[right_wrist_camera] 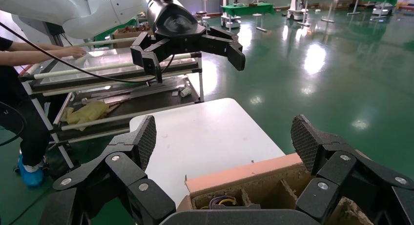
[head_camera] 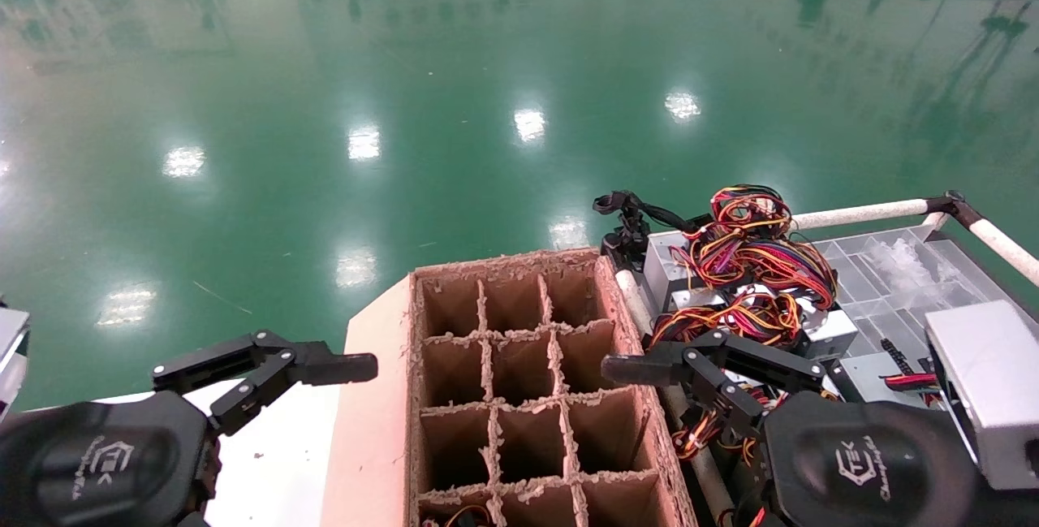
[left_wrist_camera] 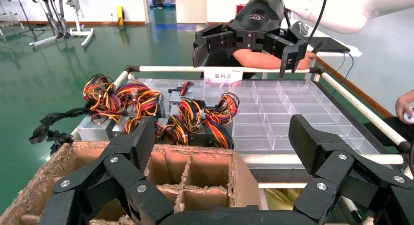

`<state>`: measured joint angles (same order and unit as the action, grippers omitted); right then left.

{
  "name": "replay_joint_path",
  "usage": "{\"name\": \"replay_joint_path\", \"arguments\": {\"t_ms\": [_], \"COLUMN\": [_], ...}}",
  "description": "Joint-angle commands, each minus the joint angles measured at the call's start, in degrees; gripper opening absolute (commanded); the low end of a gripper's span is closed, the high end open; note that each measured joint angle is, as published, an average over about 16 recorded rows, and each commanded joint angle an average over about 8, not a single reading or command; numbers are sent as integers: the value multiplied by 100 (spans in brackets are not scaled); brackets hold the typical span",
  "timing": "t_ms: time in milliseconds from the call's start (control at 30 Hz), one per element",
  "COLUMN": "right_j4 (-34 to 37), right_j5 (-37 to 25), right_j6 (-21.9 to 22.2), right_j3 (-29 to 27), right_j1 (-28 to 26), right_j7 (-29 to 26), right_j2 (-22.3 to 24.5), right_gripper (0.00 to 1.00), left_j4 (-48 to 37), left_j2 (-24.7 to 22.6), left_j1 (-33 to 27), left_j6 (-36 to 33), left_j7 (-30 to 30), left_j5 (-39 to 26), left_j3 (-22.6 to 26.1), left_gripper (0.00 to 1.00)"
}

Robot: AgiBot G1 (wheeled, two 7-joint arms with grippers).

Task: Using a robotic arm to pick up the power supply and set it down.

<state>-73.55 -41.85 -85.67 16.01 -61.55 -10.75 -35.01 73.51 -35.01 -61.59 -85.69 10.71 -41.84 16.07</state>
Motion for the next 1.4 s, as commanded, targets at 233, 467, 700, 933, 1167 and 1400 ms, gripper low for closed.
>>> {"name": "replay_joint_path", "arguments": {"t_ms": [233, 467, 700, 933, 1167, 1400], "right_j4": [0, -1, -1, -1, 8, 60], "right_j5": [0, 0, 0, 0, -85, -660], "right_j6": [0, -1, -1, -1, 21, 49], "right_j3": [0, 0, 0, 0, 39, 391], "right_j1": [0, 0, 0, 0, 8, -143], "right_j7": [0, 0, 0, 0, -3, -75], "right_j2": [0, 0, 0, 0, -6, -247], "right_gripper": [100, 100, 100, 100, 100, 100], "left_j4": [0, 0, 0, 0, -1, -4], "left_j2": [0, 0, 0, 0, -1, 0], "left_j1": [0, 0, 0, 0, 0, -3], "left_j6": [0, 0, 0, 0, -1, -1], "left_j7": [0, 0, 0, 0, 0, -3], "left_j5": [0, 1, 1, 1, 1, 3], "left_j3": [0, 0, 0, 0, -1, 4], "left_gripper": [0, 0, 0, 0, 0, 0]}}
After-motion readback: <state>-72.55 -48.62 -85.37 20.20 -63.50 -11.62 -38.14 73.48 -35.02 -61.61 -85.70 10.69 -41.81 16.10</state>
